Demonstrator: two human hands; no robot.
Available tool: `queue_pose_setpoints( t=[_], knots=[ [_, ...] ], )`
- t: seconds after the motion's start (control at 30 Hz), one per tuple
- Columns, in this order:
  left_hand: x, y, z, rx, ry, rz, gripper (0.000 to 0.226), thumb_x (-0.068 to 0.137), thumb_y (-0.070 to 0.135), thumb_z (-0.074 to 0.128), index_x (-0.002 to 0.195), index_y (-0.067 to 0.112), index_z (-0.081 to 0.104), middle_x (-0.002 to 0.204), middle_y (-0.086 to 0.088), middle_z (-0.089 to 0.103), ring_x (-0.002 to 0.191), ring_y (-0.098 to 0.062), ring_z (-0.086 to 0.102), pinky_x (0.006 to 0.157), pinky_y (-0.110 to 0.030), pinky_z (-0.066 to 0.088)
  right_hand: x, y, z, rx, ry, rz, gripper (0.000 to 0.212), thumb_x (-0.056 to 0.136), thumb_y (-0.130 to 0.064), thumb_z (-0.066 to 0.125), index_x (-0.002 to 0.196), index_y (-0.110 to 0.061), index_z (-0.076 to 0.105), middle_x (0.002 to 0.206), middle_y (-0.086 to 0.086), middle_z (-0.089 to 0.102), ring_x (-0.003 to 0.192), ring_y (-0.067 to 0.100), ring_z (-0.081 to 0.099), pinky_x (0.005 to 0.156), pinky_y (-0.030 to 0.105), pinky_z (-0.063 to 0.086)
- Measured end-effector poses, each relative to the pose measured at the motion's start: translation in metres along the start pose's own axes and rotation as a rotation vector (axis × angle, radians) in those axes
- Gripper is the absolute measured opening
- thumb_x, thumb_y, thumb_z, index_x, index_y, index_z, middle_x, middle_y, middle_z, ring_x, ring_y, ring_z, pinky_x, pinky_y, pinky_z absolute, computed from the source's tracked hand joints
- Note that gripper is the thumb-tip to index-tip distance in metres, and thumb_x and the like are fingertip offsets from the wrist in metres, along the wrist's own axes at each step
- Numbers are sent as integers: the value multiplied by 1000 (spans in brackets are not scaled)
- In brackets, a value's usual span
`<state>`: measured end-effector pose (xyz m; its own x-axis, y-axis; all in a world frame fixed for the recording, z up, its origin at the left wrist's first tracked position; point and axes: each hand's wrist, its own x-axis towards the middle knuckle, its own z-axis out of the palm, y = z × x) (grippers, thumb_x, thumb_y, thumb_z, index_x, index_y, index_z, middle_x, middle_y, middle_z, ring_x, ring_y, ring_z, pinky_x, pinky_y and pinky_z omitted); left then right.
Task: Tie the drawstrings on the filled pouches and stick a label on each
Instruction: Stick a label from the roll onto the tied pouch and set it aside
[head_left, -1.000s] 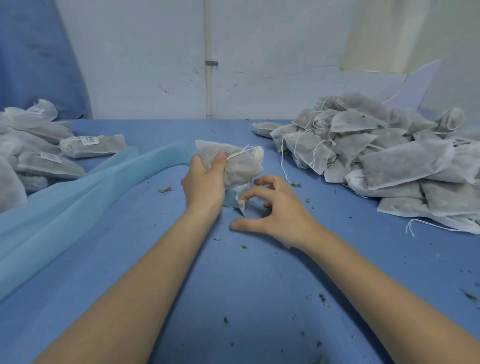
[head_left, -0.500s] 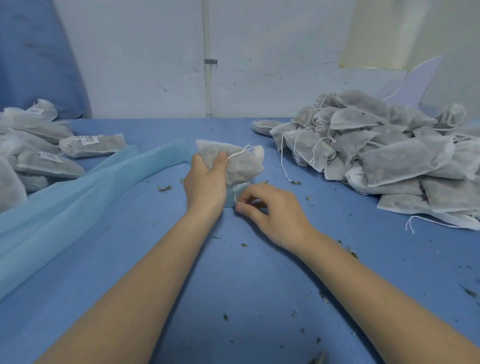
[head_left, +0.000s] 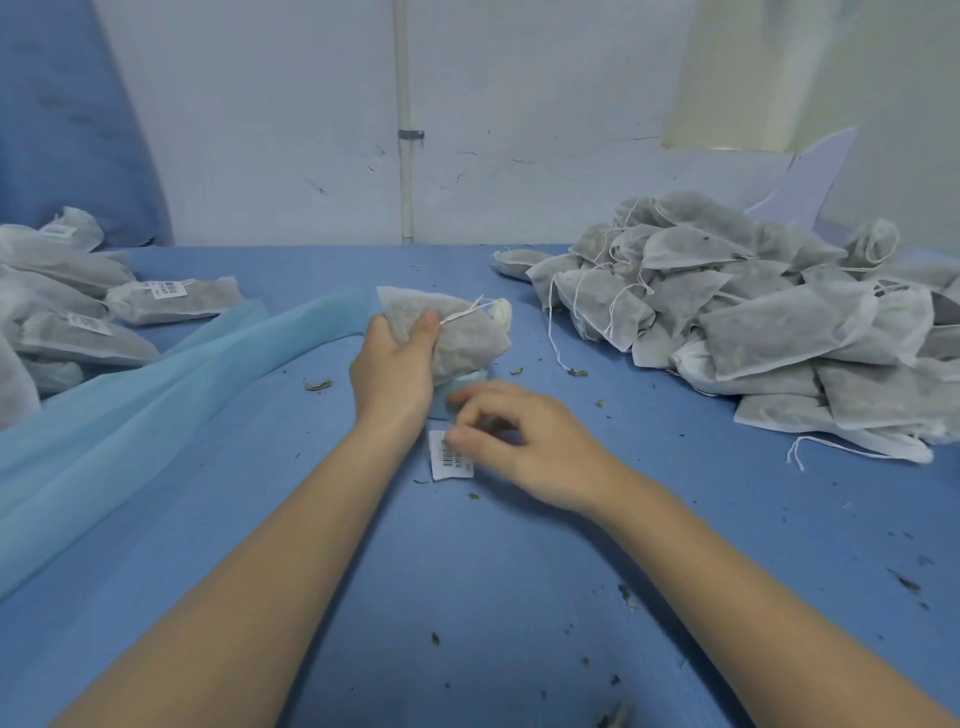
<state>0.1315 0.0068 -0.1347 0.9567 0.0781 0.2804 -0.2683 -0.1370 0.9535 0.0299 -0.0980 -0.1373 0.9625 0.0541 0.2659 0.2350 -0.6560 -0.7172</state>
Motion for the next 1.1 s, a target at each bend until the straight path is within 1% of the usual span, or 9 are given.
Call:
queue_pose_setpoints(
  t=[0.1, 0.2, 0.43, 0.57, 0.67, 0.73, 0.9, 0.97, 1.1],
  knots=[
    [-2, 6, -6, -39, -40, 116, 23, 90, 38, 58, 75, 24, 47, 74, 13, 54, 70, -2, 51, 58, -15, 36, -1, -8, -18, 136, 204, 13, 7, 87, -19, 69, 80, -19, 66, 109, -2, 52, 89, 1, 50, 88, 17, 39],
    [-9, 16, -7, -84, -130, 223, 18, 90, 36, 60, 78, 29, 49, 73, 16, 57, 64, 10, 52, 61, -10, 40, -2, -12, -35, 137, 332, -20, 11, 86, -20, 69, 79, -27, 63, 110, -6, 42, 105, 4, 45, 94, 19, 36],
    [-26, 28, 2, -66, -373, 279, 13, 88, 27, 65, 84, 19, 55, 70, 14, 59, 65, -4, 53, 66, -28, 45, -4, -9, -48, 100, 480, -69, 17, 84, -24, 72, 79, -36, 61, 112, -18, 33, 122, 23, 37, 109, 40, 32],
    [-33, 34, 5, -174, -439, 192, 23, 80, 33, 65, 87, 12, 60, 79, 2, 61, 75, -14, 55, 68, -30, 43, -3, -2, -54, 25, 522, -42, 14, 82, -27, 74, 80, -33, 62, 114, -13, 35, 123, 16, 35, 105, 21, 28],
    [-34, 37, 6, -273, -456, 100, 29, 87, 33, 61, 84, 4, 61, 80, -5, 60, 77, -18, 54, 71, -32, 41, -3, 1, -57, 35, 529, -34, 15, 78, -25, 78, 79, -29, 63, 115, -9, 39, 120, 11, 38, 96, 8, 28],
    [-35, 38, 6, -265, -492, 95, 39, 73, 40, 66, 89, 5, 63, 84, -3, 65, 78, -16, 59, 70, -29, 45, -2, 4, -58, 56, 536, -21, 17, 77, -22, 79, 80, -27, 63, 116, -5, 42, 118, 11, 42, 94, 8, 31],
    [-37, 33, 7, -174, -541, 93, 29, 68, 15, 74, 94, 21, 63, 93, 1, 71, 89, -18, 67, 80, -33, 53, -3, 7, -62, 195, 500, 51, 55, 75, -23, 81, 115, -39, 49, 120, -9, 52, 100, 6, 56, 83, 11, 45],
    [-37, 31, 9, -190, -561, 92, 26, 77, 0, 71, 94, 18, 63, 93, -1, 70, 87, -18, 67, 80, -34, 54, -3, 8, -61, 325, 454, 108, 49, 79, -29, 77, 122, -33, 54, 119, -9, 60, 101, 3, 60, 86, 17, 49],
    [-40, 30, 12, -258, -676, 79, 29, 75, -9, 69, 96, 10, 62, 89, -3, 70, 78, -13, 66, 72, -26, 54, -1, 9, -57, 418, 469, 177, 24, 82, -34, 72, 92, -13, 74, 87, 2, 74, 75, 9, 65, 73, 26, 51]
  ],
)
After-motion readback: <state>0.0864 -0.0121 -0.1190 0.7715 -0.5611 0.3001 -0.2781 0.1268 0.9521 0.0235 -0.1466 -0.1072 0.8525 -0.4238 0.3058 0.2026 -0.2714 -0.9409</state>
